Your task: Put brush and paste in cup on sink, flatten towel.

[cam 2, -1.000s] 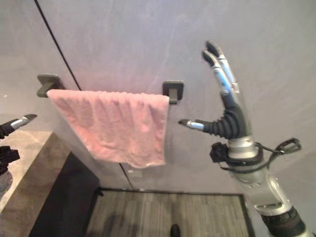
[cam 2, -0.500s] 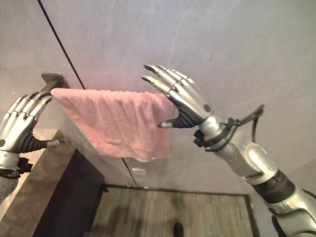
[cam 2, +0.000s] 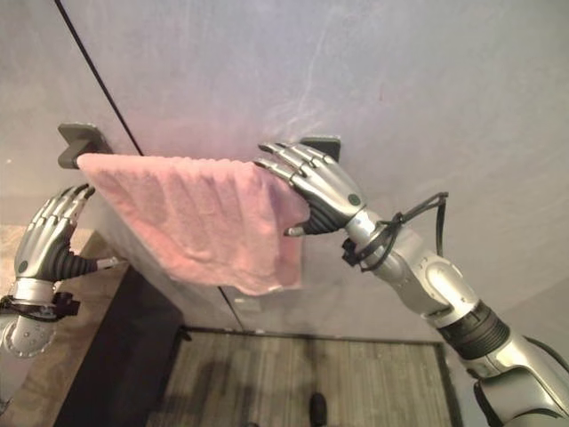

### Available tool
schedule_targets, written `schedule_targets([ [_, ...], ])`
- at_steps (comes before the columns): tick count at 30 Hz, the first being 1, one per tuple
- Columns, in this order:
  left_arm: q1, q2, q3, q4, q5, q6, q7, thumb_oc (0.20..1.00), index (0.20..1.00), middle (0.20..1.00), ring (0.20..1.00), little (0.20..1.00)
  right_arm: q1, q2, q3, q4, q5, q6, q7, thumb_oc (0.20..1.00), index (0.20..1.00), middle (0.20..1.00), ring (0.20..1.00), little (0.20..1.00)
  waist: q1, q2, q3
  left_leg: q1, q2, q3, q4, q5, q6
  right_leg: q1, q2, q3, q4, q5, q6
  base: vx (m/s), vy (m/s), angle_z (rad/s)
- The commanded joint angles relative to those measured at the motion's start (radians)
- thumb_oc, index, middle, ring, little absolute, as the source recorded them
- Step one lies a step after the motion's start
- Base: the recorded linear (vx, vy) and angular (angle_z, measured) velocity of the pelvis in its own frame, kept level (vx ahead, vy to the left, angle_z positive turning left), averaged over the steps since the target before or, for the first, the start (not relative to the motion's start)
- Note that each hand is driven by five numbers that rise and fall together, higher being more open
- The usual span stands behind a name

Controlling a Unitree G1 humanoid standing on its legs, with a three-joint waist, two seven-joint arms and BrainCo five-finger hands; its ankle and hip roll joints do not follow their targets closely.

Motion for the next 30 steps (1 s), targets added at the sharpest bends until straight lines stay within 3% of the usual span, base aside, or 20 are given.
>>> schedule_targets([
  [1, -0.018, 0.051, 0.068, -0.018, 0.003, 0.001, 0.046, 1.0, 1.0, 1.0, 1.0, 1.0, 0.032, -0.012, -0.052, -0.059, 0.043, -0.002, -0.015, 1.0, 1.0, 1.0, 1.0, 1.0, 0.0, -0.047, -0.041, -0.029, 0.005, 0.02, 0.031, -0.004, -0.008, 0.024, -0.124, 0.061, 0.009, -0.038, 0.127, 0.0, 0.0, 0.0],
  [10, 0.051, -0.034, 0.204, -0.074, 0.024, 0.018, 0.126, 1.0, 1.0, 1.0, 1.0, 1.0, 0.085, -0.015, -0.115, -0.1, 0.02, -0.012, -0.024, 1.0, 1.0, 1.0, 1.0, 1.0, 0.015, -0.044, -0.051, -0.025, 0.003, 0.011, 0.035, -0.013, -0.007, 0.032, -0.122, 0.058, 0.006, -0.048, 0.124, 0.02, -0.005, 0.0],
  [17, 0.02, -0.024, 0.224, -0.127, -0.003, 0.002, 0.13, 1.0, 1.0, 1.0, 1.0, 1.0, 0.089, -0.035, -0.101, -0.098, 0.019, -0.014, -0.007, 1.0, 1.0, 1.0, 1.0, 1.0, 0.013, -0.044, -0.052, -0.028, 0.005, 0.01, 0.035, -0.013, -0.009, 0.035, -0.121, 0.053, 0.006, -0.051, 0.122, 0.0, -0.002, 0.01],
  [30, -0.08, 0.075, 0.116, -0.177, -0.011, -0.034, 0.08, 1.0, 1.0, 1.0, 1.0, 1.0, 0.066, -0.042, 0.059, 0.061, -0.035, -0.024, 0.024, 1.0, 1.0, 1.0, 1.0, 1.0, 0.001, -0.033, -0.044, -0.027, 0.005, 0.01, 0.025, -0.005, -0.014, 0.033, -0.123, 0.052, 0.006, -0.049, 0.122, 0.0, 0.0, 0.0],
])
